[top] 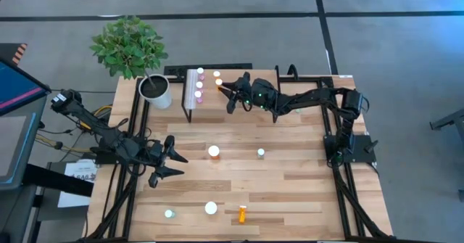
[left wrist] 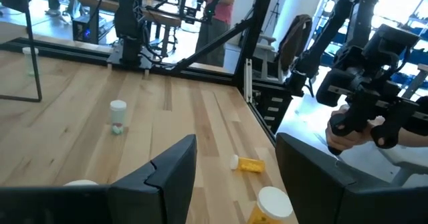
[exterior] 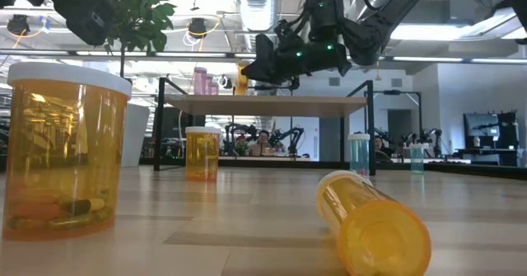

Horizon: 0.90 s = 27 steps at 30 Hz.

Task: Pick and place medicine bottles onto shelf by color
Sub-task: Put the top small orange pill bottle on the shelf aligned with the other small orange pill bottle

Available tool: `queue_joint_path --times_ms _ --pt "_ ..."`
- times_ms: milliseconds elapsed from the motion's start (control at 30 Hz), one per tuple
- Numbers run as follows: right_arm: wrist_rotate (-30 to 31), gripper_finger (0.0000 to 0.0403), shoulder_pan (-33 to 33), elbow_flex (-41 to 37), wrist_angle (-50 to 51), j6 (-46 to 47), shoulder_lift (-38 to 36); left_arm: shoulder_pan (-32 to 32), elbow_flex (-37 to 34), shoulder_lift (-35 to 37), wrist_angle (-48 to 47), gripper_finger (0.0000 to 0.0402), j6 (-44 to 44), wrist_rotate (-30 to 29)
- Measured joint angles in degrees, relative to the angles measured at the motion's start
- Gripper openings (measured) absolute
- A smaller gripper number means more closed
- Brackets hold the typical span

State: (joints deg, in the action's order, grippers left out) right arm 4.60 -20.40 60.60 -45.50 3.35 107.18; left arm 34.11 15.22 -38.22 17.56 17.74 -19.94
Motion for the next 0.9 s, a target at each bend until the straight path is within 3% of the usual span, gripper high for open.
queue_joint_path --times_ms 900 --pt "4.7 0.0108 3.2 0.3 -0.8 -0.3 -0.1 0.0 0.0 0.0 0.4 0.0192 -0.6 -0.3"
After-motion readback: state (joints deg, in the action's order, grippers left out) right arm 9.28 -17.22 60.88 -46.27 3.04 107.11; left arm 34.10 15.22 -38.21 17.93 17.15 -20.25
